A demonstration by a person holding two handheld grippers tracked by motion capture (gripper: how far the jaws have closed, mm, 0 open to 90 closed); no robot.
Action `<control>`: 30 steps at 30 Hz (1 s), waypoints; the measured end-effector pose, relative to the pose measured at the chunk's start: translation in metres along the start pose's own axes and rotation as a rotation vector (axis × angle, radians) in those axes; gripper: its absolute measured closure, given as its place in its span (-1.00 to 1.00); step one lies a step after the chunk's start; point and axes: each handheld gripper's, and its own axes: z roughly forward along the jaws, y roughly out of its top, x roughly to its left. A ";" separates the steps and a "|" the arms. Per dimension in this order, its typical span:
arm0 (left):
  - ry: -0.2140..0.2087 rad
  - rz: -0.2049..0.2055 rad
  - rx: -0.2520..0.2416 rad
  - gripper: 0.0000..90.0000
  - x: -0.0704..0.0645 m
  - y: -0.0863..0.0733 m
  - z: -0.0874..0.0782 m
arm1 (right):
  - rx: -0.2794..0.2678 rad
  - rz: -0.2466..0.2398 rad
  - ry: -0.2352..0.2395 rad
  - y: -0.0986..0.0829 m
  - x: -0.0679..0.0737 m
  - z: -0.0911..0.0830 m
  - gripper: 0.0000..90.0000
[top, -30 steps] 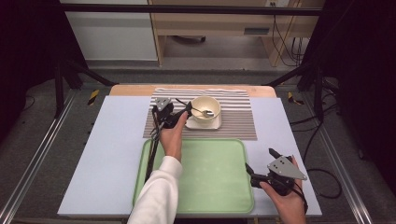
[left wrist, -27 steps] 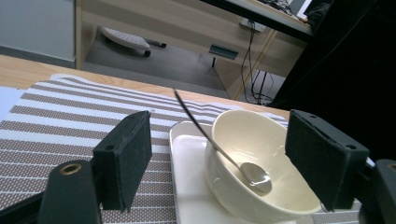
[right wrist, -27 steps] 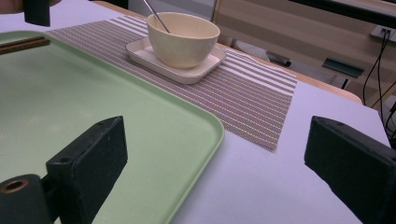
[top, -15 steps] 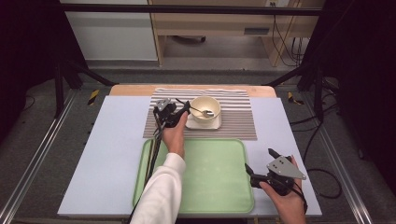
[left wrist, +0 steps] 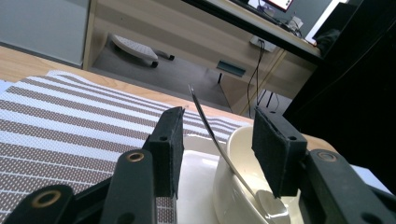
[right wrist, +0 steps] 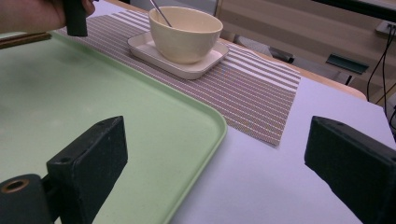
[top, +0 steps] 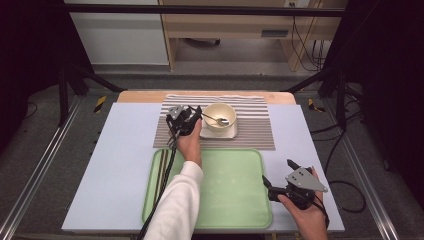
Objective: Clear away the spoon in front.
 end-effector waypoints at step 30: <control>-0.033 -0.034 -0.044 0.75 0.004 -0.001 0.006 | 0.007 0.004 0.003 -0.001 0.000 0.001 -0.86</control>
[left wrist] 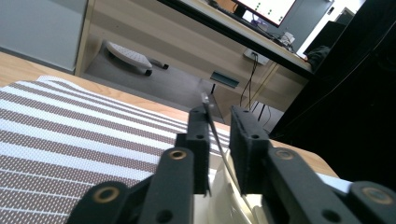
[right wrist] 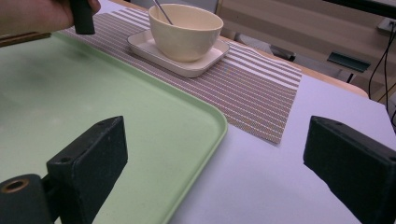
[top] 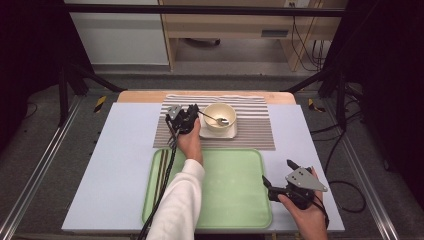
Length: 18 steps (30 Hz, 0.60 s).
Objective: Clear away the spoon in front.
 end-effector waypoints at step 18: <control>-0.128 0.002 -0.089 0.99 -0.018 0.029 -0.017 | -0.006 -0.002 -0.007 0.000 0.000 0.000 -0.85</control>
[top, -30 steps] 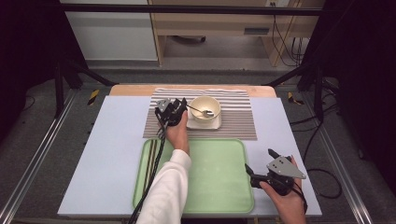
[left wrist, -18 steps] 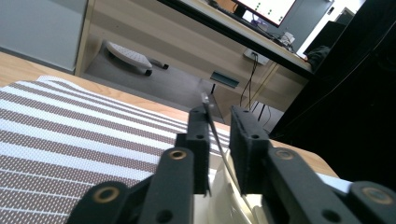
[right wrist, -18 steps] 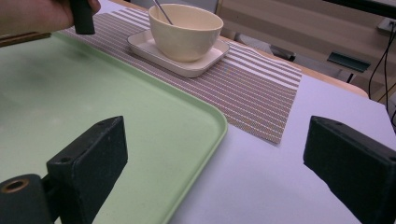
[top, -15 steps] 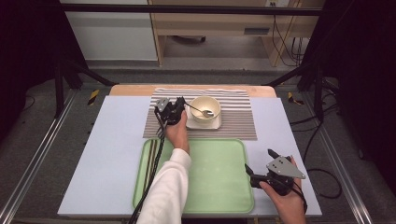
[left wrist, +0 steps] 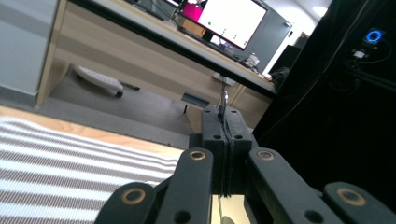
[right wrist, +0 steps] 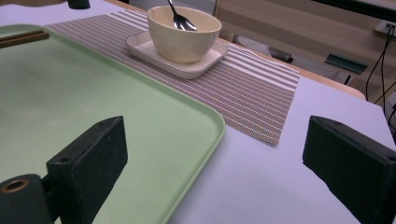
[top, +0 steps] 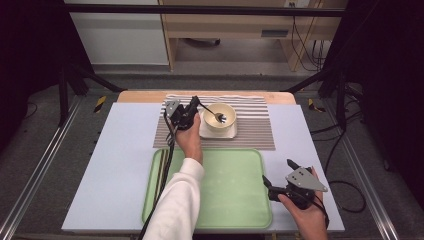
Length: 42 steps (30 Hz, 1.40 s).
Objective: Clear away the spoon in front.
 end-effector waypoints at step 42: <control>-0.309 0.155 0.539 0.99 -0.001 0.074 -0.085 | 0.017 -0.022 -0.071 0.002 -0.004 0.005 -0.82</control>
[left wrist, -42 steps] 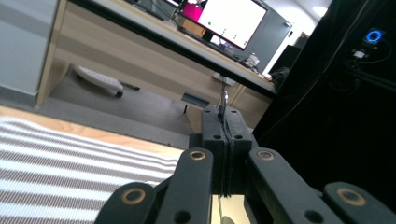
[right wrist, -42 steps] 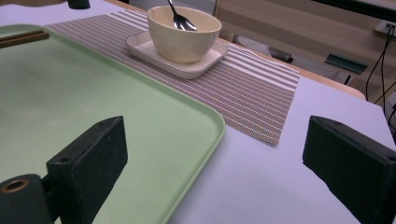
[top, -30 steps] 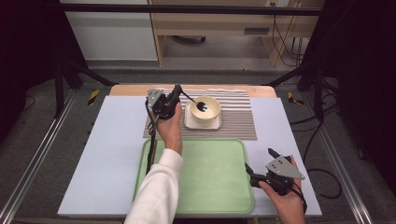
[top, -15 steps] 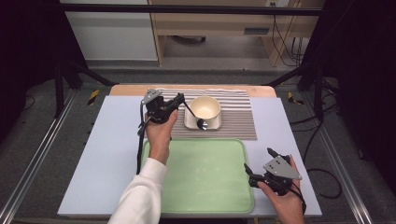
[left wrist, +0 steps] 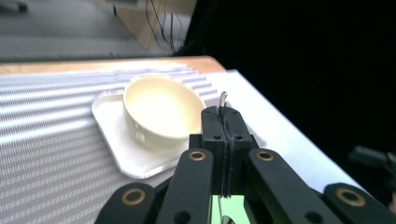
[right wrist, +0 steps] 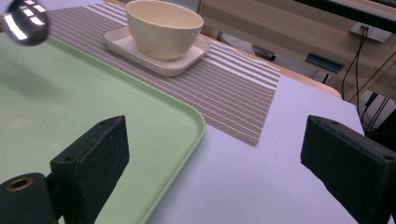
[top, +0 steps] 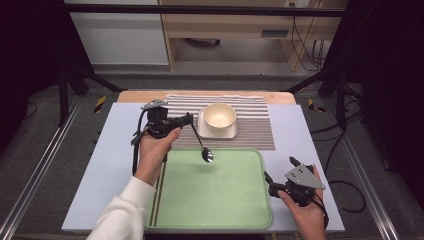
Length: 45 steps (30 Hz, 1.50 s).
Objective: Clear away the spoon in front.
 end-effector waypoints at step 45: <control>0.010 0.019 0.253 0.99 0.002 -0.058 -0.082 | 0.007 0.048 0.002 -0.002 -0.005 -0.001 -0.85</control>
